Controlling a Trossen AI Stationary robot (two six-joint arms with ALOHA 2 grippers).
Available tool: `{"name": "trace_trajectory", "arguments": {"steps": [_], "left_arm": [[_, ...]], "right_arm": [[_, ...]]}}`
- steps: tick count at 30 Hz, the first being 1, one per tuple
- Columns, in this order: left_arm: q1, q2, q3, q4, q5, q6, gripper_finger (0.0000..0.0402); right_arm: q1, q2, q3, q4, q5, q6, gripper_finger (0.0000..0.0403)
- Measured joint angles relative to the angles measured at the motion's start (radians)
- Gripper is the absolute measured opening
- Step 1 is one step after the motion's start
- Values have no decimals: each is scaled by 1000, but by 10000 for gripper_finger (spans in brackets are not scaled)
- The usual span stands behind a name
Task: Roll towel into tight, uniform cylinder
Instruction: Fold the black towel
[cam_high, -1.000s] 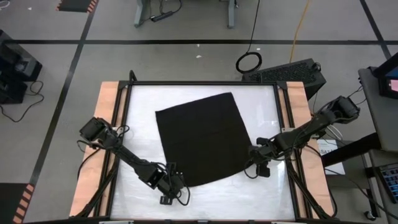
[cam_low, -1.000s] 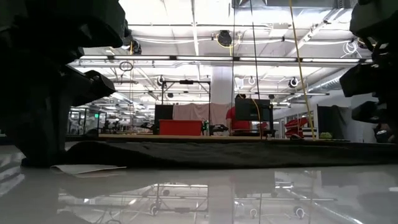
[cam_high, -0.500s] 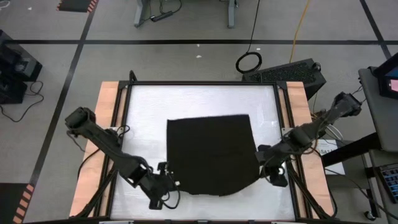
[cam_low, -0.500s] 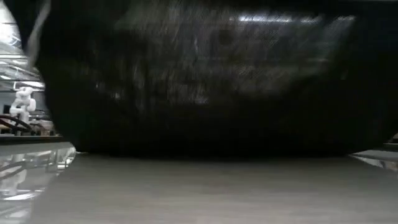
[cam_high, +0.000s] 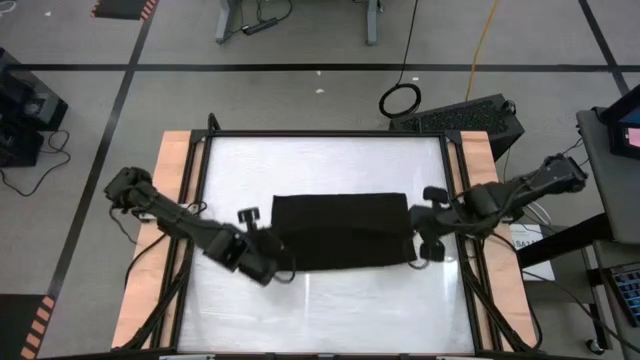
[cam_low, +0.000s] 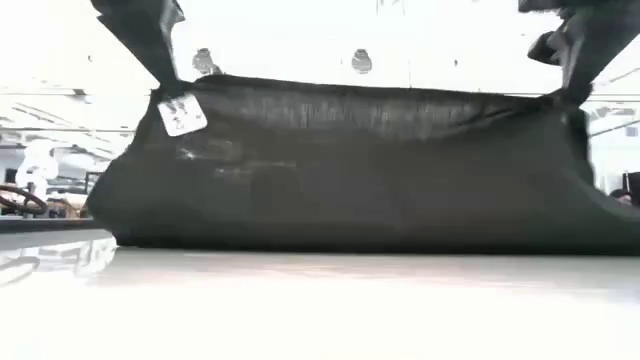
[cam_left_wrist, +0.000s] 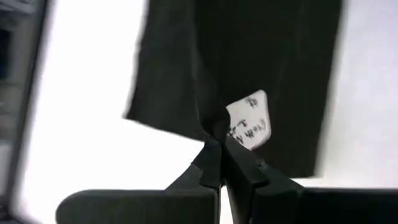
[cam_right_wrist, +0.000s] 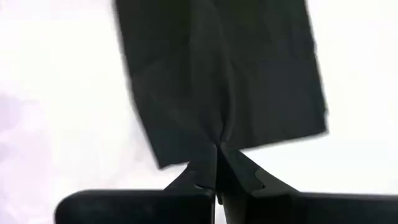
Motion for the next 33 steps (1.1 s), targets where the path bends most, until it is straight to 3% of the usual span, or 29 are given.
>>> {"name": "trace_trajectory", "arguments": {"steps": [11, 17, 29, 33], "left_arm": [[255, 0, 0, 76, -43, 289, 10], [339, 22, 0, 126, 37, 412, 10], [393, 138, 0, 129, 77, 444, 12], [419, 179, 0, 134, 87, 439, 36]], "right_arm": [[-281, 58, -10, 93, 46, -157, 0], [-374, 130, -10, 117, 6, -249, 0], [-486, 280, -10, 154, -9, -345, 0], [-544, 325, -10, 176, -9, -358, 9]]}}
